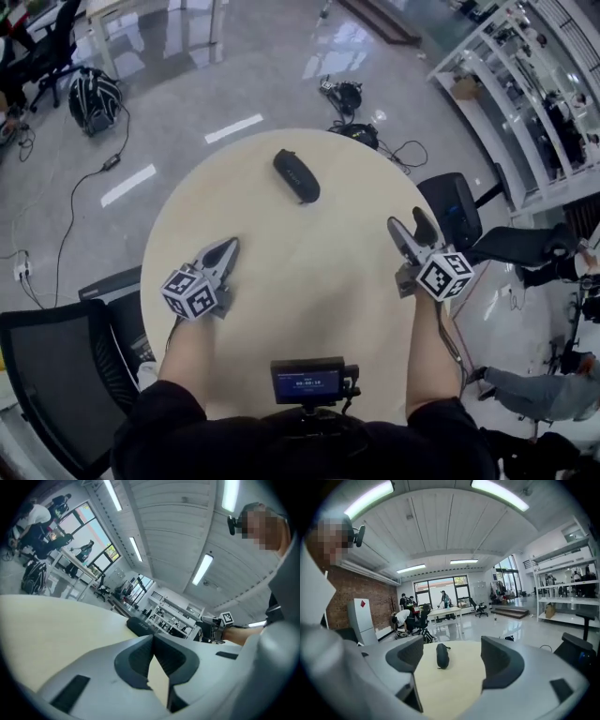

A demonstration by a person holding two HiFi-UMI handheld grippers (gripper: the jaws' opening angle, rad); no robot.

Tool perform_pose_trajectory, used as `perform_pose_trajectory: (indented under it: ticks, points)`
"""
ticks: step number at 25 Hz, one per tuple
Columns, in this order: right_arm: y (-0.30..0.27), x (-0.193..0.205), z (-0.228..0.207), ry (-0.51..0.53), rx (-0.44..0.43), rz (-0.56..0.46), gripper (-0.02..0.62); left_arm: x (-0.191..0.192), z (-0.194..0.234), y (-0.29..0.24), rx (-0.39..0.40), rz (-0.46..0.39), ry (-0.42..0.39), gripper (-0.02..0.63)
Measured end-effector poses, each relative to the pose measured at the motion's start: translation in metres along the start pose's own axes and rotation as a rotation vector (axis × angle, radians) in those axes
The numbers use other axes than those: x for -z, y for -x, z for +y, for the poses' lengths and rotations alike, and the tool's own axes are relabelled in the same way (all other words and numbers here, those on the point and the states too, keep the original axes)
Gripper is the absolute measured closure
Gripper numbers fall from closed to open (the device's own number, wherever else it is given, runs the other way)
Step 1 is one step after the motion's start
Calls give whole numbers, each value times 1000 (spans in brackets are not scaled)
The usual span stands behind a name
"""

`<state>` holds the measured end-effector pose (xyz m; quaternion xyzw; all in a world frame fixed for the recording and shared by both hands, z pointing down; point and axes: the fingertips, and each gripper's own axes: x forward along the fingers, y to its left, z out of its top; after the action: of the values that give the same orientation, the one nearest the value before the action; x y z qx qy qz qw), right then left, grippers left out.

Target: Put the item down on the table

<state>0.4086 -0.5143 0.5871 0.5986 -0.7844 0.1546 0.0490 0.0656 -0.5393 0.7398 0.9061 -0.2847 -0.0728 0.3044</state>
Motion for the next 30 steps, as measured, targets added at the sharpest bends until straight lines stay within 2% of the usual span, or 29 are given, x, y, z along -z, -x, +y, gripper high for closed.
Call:
perform_pose_trajectory:
  ticks: [1,3,7,10,12,15,18,25,30]
  points:
    - [22,-9,1,-3,-1,-9,201,-1,-17,6,19,7,19,603]
    - [68,-26,3,11,7,-19,287,-6,-59,17,62,23,27,603]
    - [168,-53,7,20,29,-39,396,-25,-142,27,138,41,17,603]
    - [256,-69,11,26,81,-74,456,-43,-219,21,257,54,12,603]
    - [320,-75,16,17,137,-105,474,-44,-280,17,368,81,32,603]
    - [419,-71,22,-5,218,-166,492,-26,-368,23,510,126,78,603]
    - [512,-63,33,-22,284,-206,495,4,-443,34,608,186,14,603]
    - [722,-33,64,-64,445,-281,495,59,-602,68,727,277,-63,603]
    - [807,-13,76,-79,531,-314,496,80,-677,77,816,282,-83,603]
